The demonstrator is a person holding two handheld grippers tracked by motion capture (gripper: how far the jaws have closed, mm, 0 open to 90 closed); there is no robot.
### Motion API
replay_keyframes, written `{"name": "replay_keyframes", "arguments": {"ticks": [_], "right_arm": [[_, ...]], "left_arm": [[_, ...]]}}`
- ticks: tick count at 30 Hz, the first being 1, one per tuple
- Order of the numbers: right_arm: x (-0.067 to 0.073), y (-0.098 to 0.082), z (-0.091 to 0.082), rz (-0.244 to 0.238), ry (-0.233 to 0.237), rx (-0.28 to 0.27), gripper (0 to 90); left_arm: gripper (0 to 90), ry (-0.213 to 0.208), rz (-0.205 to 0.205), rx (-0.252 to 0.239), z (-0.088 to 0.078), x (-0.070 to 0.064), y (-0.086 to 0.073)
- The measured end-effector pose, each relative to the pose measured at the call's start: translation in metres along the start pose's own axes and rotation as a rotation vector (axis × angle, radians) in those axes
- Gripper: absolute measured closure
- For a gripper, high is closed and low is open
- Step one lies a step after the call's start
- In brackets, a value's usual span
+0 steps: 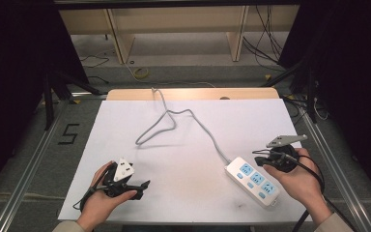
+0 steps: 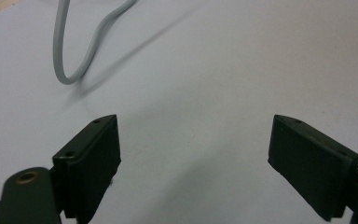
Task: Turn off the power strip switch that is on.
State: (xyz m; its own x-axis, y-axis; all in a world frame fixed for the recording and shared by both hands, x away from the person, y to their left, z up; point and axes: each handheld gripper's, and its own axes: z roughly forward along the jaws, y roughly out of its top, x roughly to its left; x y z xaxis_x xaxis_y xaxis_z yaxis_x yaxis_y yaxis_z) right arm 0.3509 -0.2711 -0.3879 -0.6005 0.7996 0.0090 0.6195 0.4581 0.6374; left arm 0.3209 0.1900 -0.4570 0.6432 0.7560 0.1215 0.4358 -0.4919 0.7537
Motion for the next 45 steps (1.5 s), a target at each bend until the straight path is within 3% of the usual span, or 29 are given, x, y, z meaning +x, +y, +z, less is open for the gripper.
{"name": "replay_keyframes", "arguments": {"ticks": [5, 17, 45], "right_arm": [[0.0, 0.004, 0.001, 0.003, 0.009, 0.018, 90.0], [0.003, 0.012, 0.009, -0.007, 0.063, 0.136, 90.0], [0.011, 0.021, 0.019, 0.001, 0.105, 0.303, 90.0]], "left_arm": [[16.4, 0.002, 0.0, 0.006, 0.0, 0.001, 0.0], [16.5, 0.004, 0.003, 0.004, 0.0, 0.002, 0.0], [16.7, 0.007, 0.003, 0.006, 0.0, 0.002, 0.0]]}}
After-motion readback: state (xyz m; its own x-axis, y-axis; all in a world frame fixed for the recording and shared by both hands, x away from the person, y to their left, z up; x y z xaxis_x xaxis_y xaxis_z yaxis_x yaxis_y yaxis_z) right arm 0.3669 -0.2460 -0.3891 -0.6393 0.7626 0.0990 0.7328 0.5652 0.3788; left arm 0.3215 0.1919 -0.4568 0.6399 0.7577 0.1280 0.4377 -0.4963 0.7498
